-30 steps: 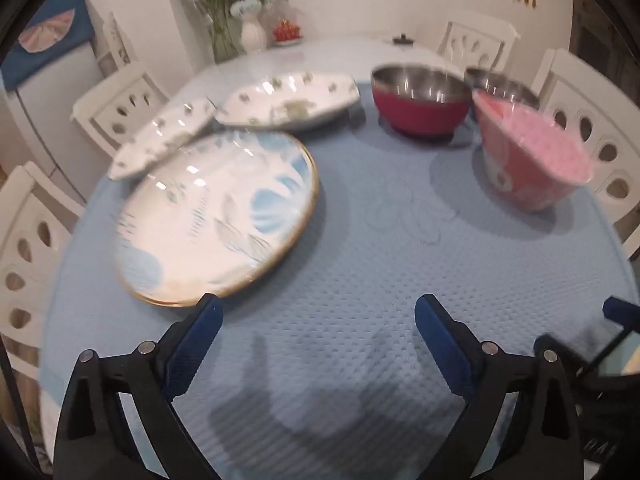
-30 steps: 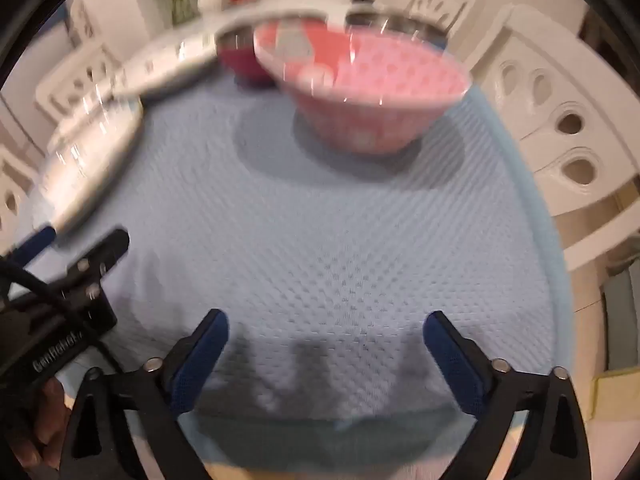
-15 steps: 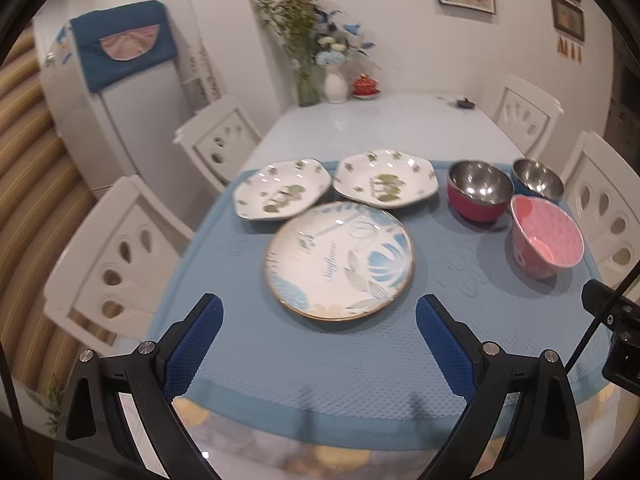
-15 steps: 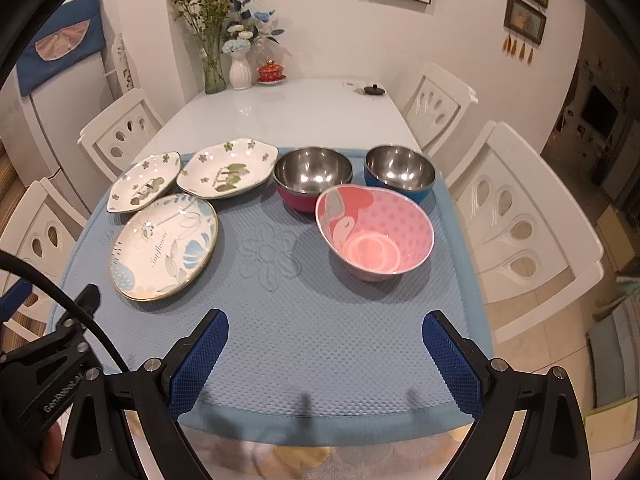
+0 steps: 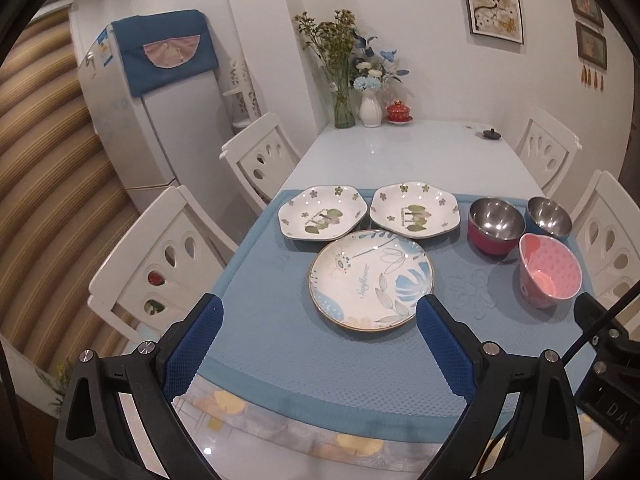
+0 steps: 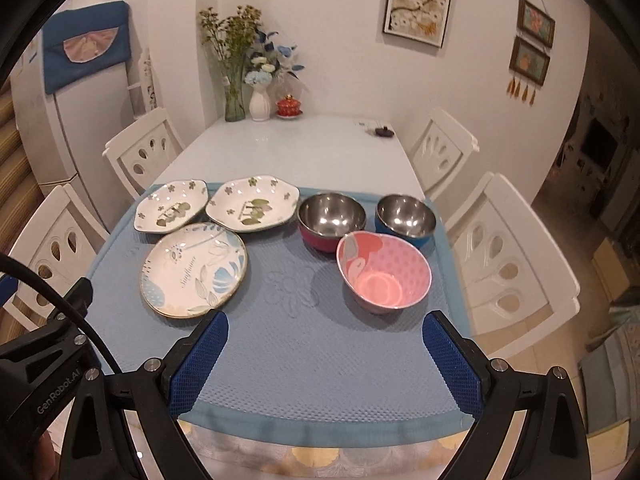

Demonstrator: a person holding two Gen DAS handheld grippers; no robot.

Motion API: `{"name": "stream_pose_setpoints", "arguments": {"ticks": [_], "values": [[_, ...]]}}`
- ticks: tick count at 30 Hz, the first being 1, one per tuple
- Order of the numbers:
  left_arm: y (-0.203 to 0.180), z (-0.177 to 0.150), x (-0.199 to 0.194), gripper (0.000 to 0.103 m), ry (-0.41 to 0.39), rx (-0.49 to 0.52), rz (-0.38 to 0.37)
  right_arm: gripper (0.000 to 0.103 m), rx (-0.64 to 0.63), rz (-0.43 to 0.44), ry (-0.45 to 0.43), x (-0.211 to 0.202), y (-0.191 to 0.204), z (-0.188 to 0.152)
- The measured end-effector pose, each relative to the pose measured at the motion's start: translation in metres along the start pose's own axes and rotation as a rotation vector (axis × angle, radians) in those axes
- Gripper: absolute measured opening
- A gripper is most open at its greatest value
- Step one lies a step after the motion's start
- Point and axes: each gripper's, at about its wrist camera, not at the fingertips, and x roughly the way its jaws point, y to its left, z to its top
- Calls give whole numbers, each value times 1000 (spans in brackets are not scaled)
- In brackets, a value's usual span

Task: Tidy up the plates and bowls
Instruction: 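Move both grippers toward the round Sunflower plate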

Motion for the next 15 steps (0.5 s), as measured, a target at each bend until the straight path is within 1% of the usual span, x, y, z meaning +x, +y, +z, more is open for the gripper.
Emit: {"name": "stream_pose_setpoints", "arguments": {"ticks": [3, 6, 12, 15], "values": [[5, 4, -1, 97, -8, -5, -16, 97, -2, 3, -12, -5, 6, 3], [11, 8, 2, 97, -7, 3, -27, 97, -14, -20, -20, -6, 19, 7], [30, 12, 11, 97, 6, -13, -49, 97, 10, 1, 10, 0, 38, 11], [39, 16, 20, 97, 16, -22, -69, 97, 8, -4, 18, 2, 48, 12]]}}
